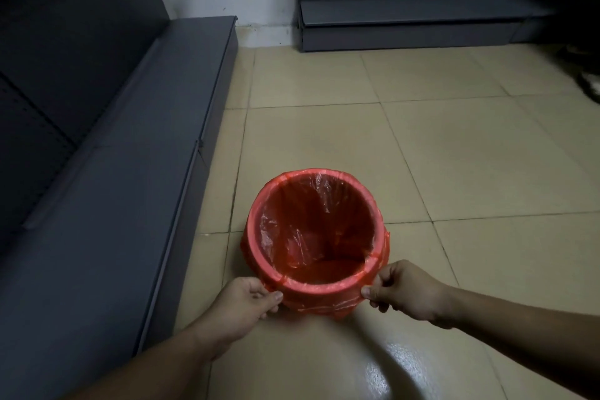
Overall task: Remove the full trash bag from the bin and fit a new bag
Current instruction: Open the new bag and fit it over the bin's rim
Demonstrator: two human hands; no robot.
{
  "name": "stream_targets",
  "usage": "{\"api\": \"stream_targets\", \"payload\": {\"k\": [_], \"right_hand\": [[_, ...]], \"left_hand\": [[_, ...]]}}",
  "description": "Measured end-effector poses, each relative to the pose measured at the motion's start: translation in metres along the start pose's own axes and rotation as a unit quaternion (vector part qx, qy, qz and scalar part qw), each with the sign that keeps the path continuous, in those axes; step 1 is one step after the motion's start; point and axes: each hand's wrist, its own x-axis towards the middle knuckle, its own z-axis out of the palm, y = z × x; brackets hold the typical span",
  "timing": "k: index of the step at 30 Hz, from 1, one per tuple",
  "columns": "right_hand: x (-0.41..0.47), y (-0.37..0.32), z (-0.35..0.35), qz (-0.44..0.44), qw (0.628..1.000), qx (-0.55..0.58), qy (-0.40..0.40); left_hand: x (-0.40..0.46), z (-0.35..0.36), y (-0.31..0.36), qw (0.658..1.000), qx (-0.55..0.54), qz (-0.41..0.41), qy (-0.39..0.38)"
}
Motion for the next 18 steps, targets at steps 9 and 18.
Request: {"api": "stream_targets", "payload": {"k": [9, 18], "right_hand": [[0.002, -0.002, -0.005, -0.004, 0.999, -0.037, -0.031], [0.009, -0.021, -0.064, 0.045, 0.997, 0.042, 0.051]], "left_hand": [[0.004, -0.003, -0.003, 1.000, 0.029, -0.006, -0.003], [0.016, -0.060, 0.030, 0.976, -0.187, -0.055, 0.101]]}}
